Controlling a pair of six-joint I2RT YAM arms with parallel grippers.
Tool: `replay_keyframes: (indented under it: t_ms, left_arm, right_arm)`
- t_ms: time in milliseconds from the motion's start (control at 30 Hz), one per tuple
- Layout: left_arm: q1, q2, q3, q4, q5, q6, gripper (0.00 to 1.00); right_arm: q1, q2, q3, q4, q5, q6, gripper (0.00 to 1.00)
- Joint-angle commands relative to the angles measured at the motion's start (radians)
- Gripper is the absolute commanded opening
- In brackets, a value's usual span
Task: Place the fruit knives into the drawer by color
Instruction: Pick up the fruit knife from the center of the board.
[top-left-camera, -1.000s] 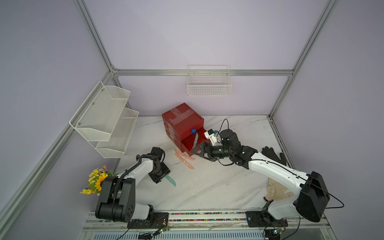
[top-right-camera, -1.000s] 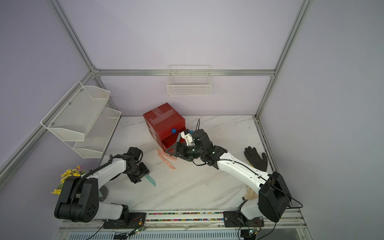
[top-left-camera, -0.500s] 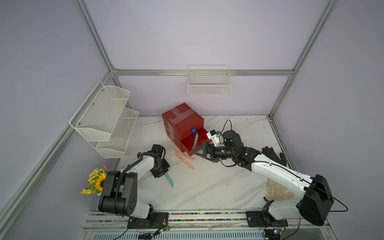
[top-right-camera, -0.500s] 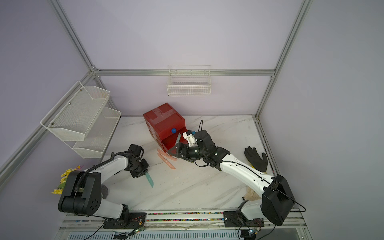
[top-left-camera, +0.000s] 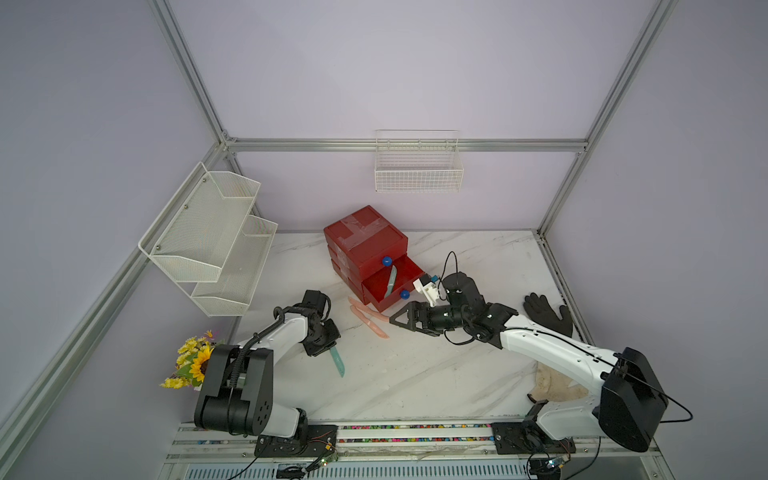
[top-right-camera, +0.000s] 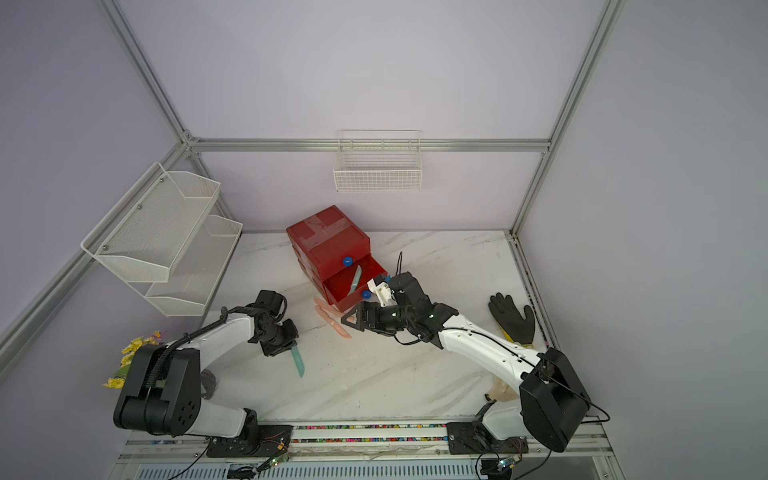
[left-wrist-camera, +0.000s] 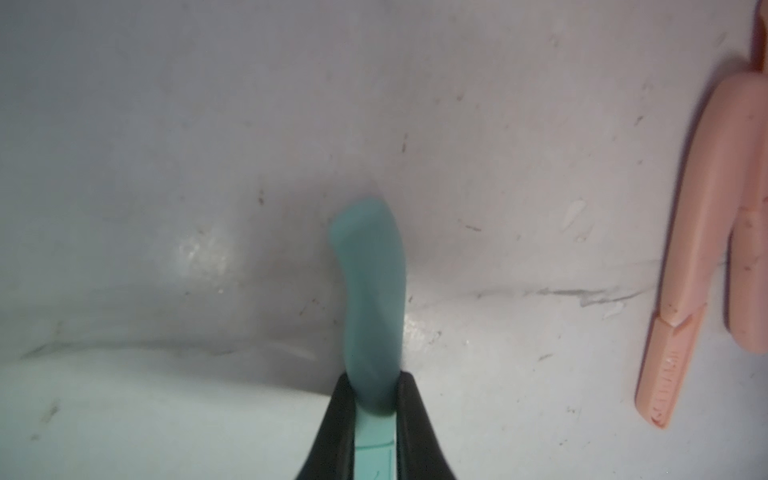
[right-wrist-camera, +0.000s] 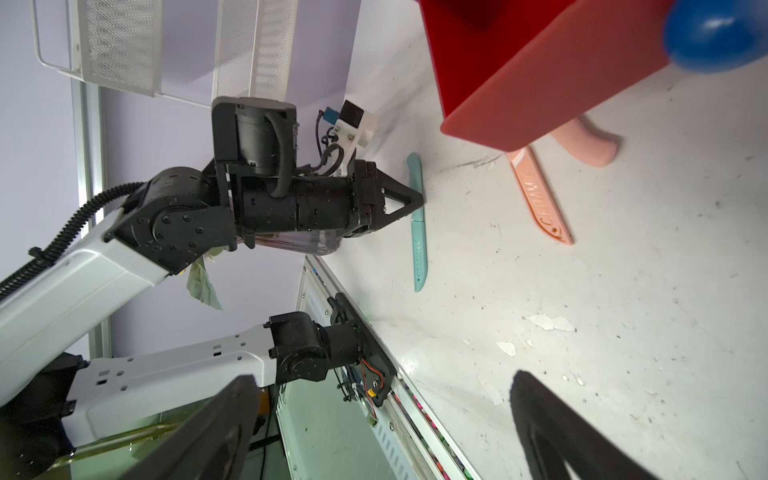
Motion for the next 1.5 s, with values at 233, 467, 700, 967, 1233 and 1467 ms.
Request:
replay_keyframes:
  t_ms: [233,467,700,967,1233,1467]
  left_arm:
    - [-0.018,-0.146,-0.009,-0.077,0.132,0.052,0.08]
    - [-0.053,-0.231,0.002,-0.092,0.244,-0.002,0.09]
    - [-0.069,-0.33,0.05,-0.117,0.322,-0.061,0.1]
    - [-0.08,-0.35,0.097,-0.135,0.362,-0.08,0.11]
    - [-0.103,-0.35,0.139,-0.136,0.367,-0.099,0.11]
    - [-0.119,-0.347,0.153,-0.137,0.363,-0.103,0.11]
  right_arm:
    - [0.106,0.144,-0.077,0.219,-0.077,0.036,0.95]
    - [0.171,0.257,-0.03,0.301,-0.092,0.071,0.9]
    - [0.212,0.315,0.009,0.41,-0.087,0.153,0.85]
    - [0.226,0.362,0.083,0.398,-0.088,0.156,0.76]
    - [0.231,0.383,0.114,0.385,-0.079,0.153,0.62]
    - [0.231,0.393,0.148,0.335,-0.057,0.131,0.38]
